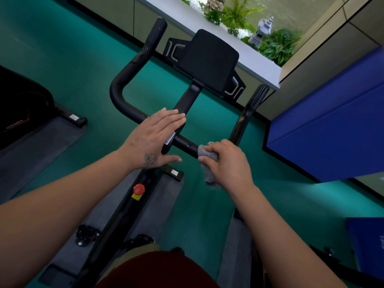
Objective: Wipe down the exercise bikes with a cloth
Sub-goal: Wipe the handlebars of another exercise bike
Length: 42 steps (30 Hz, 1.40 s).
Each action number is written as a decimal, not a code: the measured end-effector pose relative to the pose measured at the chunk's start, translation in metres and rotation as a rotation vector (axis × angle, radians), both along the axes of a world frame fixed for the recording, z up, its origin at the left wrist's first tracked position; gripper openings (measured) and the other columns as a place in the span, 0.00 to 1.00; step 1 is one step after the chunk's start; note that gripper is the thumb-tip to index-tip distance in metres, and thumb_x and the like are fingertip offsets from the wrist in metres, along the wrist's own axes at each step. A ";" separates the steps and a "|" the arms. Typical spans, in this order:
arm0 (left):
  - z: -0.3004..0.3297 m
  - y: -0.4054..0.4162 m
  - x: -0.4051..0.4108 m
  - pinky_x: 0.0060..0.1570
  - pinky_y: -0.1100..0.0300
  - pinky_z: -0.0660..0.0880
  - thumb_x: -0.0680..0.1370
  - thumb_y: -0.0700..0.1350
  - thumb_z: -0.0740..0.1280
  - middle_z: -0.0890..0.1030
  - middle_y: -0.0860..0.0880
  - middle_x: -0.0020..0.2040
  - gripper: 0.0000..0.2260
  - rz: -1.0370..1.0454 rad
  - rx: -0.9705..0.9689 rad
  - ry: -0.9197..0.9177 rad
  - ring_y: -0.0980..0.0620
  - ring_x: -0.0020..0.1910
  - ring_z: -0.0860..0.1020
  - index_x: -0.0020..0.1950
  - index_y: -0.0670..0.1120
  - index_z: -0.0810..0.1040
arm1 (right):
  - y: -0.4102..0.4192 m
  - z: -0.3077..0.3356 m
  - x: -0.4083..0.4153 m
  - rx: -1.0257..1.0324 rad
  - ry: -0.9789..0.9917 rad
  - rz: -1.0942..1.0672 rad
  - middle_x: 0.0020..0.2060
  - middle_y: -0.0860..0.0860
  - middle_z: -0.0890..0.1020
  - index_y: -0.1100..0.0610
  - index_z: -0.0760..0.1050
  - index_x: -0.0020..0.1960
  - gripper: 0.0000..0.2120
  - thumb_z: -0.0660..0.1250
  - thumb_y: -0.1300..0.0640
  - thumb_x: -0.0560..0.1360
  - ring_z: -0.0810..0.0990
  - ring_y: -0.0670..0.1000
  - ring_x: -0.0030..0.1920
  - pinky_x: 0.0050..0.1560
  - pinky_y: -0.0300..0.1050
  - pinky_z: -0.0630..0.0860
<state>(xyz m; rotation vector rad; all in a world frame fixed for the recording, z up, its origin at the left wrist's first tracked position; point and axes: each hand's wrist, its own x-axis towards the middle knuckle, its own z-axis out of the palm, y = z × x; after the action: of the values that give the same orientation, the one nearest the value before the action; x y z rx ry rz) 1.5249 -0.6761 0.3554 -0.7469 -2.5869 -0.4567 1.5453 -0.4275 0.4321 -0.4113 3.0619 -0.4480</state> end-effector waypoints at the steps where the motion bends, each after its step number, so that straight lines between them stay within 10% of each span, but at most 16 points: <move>1: 0.000 0.000 0.000 0.82 0.41 0.61 0.75 0.71 0.73 0.69 0.42 0.82 0.49 0.000 0.007 0.000 0.42 0.82 0.66 0.82 0.37 0.66 | -0.011 -0.002 0.000 -0.013 0.013 0.007 0.47 0.49 0.79 0.49 0.85 0.59 0.14 0.76 0.45 0.76 0.80 0.54 0.52 0.52 0.51 0.76; 42: 0.003 0.001 0.004 0.83 0.43 0.60 0.72 0.66 0.76 0.68 0.42 0.82 0.48 -0.003 0.036 -0.057 0.43 0.83 0.64 0.82 0.38 0.66 | -0.059 -0.005 -0.016 -0.007 -0.007 0.006 0.54 0.46 0.83 0.46 0.84 0.59 0.16 0.74 0.40 0.76 0.81 0.53 0.56 0.50 0.49 0.74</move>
<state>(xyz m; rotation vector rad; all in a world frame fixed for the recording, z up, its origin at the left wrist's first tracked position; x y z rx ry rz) 1.5284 -0.6751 0.3588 -0.7358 -2.6229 -0.5318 1.5294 -0.4867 0.4272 -0.4183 3.0519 -0.4590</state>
